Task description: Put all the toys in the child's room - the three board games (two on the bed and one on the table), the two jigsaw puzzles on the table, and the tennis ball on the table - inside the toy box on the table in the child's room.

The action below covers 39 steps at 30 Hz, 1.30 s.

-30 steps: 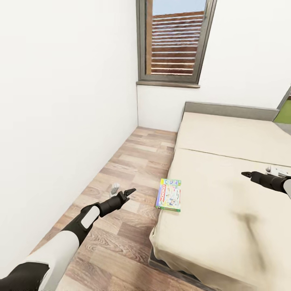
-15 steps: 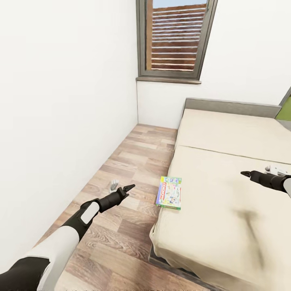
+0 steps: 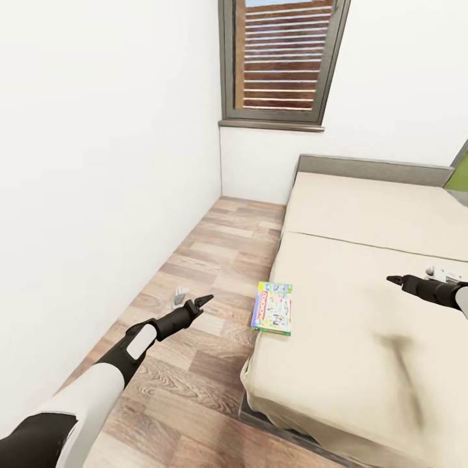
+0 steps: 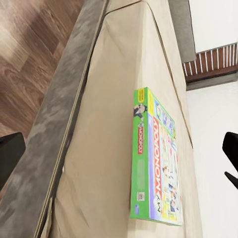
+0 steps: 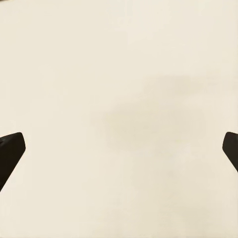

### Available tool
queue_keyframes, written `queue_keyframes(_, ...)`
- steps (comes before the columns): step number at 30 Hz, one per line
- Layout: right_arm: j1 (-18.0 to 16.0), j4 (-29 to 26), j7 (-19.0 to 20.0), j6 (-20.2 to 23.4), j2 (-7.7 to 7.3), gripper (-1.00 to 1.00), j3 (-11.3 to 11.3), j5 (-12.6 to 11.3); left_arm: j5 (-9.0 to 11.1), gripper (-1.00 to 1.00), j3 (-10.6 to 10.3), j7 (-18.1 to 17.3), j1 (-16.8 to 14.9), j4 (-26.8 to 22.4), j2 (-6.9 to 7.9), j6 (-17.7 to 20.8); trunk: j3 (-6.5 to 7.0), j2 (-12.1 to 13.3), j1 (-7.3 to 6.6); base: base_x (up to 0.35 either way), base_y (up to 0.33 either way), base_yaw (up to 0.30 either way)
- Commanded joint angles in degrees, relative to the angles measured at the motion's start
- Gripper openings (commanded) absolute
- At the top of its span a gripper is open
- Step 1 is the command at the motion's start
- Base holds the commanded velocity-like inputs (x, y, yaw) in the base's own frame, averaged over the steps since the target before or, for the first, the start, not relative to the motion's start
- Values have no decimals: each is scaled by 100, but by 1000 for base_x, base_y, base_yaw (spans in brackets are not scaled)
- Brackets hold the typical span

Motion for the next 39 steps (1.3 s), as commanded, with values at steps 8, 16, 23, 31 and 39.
queue_keyframes(8, 14, -5, 32, 33, 2, 100, -14, 24, 68, 100, -32, 0, -1, -2, 20, -6, -12, -2, -1, 0, 0, -141)
queue_keyframes(16, 20, -7, 32, 35, 2, 100, -15, 24, 70, 100, -31, 0, 3, -4, 24, -19, -15, -2, -1, 0, 0, -233)
queue_keyframes(23, 22, -7, 32, 35, 2, 100, -14, 24, 71, 100, -31, 0, 4, 0, 28, -25, -15, -2, -1, 0, 0, -200)
queue_keyframes(31, 22, -7, 32, 36, 5, 100, -14, 24, 71, 100, -31, 0, 6, -2, 30, -27, -16, -2, -1, 0, 0, -78)
queue_keyframes(39, 22, -7, 32, 36, 10, 100, -14, 24, 67, 100, -31, 0, 7, -2, 26, -29, -16, -2, -1, 0, 0, -26)
